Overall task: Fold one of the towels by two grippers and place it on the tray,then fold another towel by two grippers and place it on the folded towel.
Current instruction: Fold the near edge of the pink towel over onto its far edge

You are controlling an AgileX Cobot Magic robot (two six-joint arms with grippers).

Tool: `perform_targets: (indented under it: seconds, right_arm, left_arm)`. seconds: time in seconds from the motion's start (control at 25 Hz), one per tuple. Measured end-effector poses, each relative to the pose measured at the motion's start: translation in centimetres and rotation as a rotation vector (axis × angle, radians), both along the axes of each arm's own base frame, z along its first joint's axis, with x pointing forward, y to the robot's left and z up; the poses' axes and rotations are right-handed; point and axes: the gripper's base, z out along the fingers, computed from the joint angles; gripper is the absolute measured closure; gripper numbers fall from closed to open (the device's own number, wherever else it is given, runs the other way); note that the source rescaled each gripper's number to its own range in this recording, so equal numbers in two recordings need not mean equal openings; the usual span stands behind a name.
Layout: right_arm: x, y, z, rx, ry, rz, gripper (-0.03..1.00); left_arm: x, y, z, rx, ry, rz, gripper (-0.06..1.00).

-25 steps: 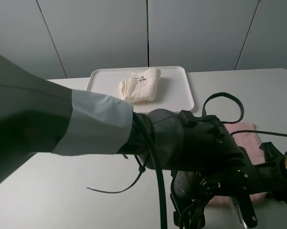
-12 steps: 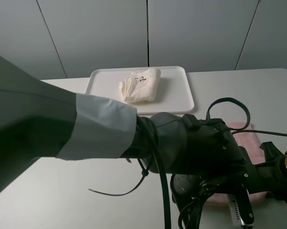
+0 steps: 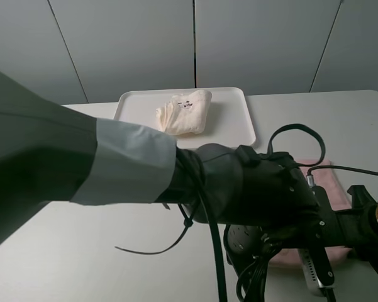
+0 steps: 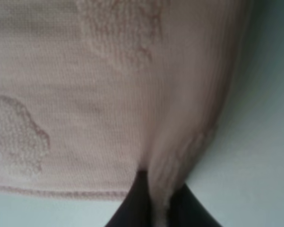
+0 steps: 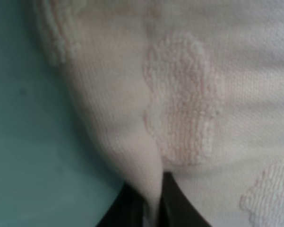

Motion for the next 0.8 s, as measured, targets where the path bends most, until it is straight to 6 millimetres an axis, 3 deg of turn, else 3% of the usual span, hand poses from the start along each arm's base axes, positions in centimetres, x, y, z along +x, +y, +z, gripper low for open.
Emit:
perform_targets:
  seconds: [0.56,0.8]
  right_arm:
    - [-0.6,-0.4,4.8,0.148,-0.29,-0.275,0.96]
    - [-1.0,-0.6,5.9,0.205,-0.353,-0.383,0.96]
  left_arm:
    - [0.8,-0.1,4.4,-0.119,-0.097,0.043,0.94]
    - [1.1,-0.2,5.8,-0.176,-0.147,0.062,0.94]
